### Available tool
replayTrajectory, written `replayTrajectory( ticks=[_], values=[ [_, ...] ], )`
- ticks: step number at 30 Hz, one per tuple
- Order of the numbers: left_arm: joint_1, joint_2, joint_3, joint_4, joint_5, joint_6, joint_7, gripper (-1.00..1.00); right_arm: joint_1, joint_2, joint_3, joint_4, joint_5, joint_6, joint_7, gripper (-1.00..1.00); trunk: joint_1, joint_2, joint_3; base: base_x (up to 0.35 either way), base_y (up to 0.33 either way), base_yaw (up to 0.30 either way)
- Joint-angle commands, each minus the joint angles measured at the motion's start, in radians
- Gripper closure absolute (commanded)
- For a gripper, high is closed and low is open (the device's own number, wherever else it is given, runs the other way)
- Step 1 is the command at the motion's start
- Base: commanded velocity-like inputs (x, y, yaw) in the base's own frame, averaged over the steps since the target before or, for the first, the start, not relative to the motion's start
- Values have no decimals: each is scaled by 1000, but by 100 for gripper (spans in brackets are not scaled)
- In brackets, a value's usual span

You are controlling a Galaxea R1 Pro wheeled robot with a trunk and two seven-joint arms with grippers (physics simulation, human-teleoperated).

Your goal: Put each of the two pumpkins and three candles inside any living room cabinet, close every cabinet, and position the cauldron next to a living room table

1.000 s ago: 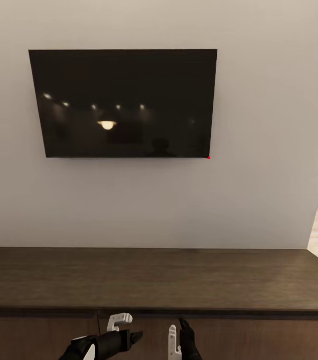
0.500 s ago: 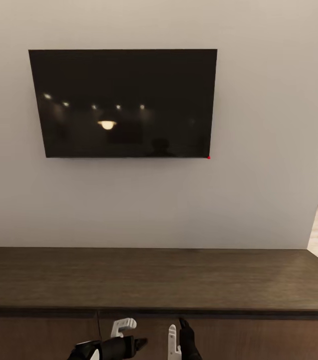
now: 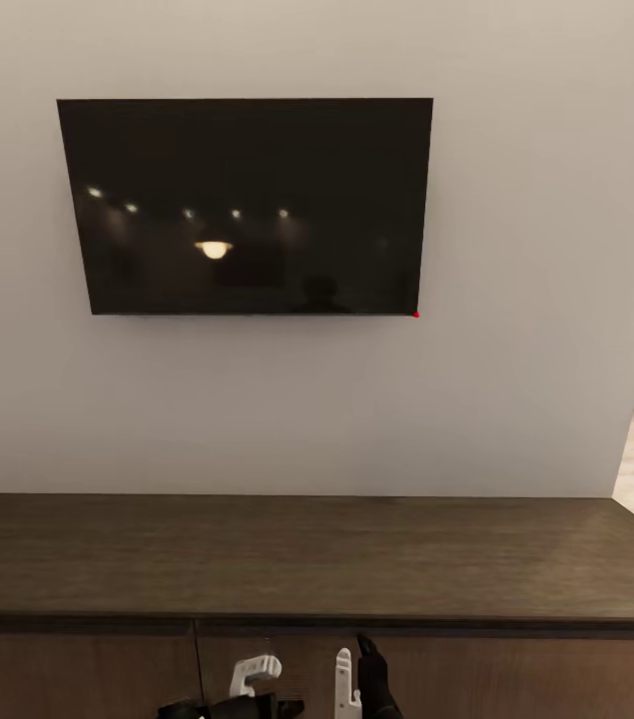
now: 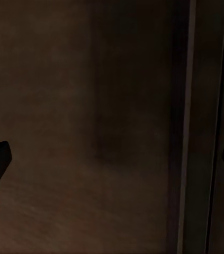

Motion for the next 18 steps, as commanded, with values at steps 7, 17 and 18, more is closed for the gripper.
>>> replayTrajectory(
  ticks=[7, 17, 18],
  values=[
    [0, -4, -4, 32, 9, 8, -20, -100, -1, 0, 2, 0, 10, 10, -4, -100, 0, -1, -1, 0, 0, 0],
    [0, 25, -5, 37, -11, 9, -202, -100, -1, 0, 1, 0, 11, 10, -4, -100, 0, -1, -1, 0, 0, 0],
    [0, 28, -5, 38, -15, 9, -213, -100, -1, 0, 1, 0, 11, 10, -4, -100, 0, -1, -1, 0, 0, 0]
  ],
)
